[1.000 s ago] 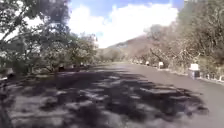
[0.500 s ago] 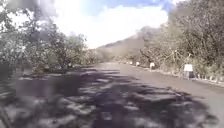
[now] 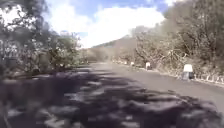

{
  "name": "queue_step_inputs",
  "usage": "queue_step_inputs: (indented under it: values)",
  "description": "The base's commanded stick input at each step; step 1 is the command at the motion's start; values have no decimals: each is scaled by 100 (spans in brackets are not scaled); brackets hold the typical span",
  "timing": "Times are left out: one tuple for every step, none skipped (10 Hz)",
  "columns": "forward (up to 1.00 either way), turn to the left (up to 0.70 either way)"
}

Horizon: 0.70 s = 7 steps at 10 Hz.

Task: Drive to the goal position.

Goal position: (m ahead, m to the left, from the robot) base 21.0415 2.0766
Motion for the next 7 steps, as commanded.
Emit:
queue_step_inputs:
  values:
    - [70, 0]
    - [70, 0]
    - [70, 0]
    - [70, 0]
    - [70, 0]
    - [70, 0]
    - [70, 0]
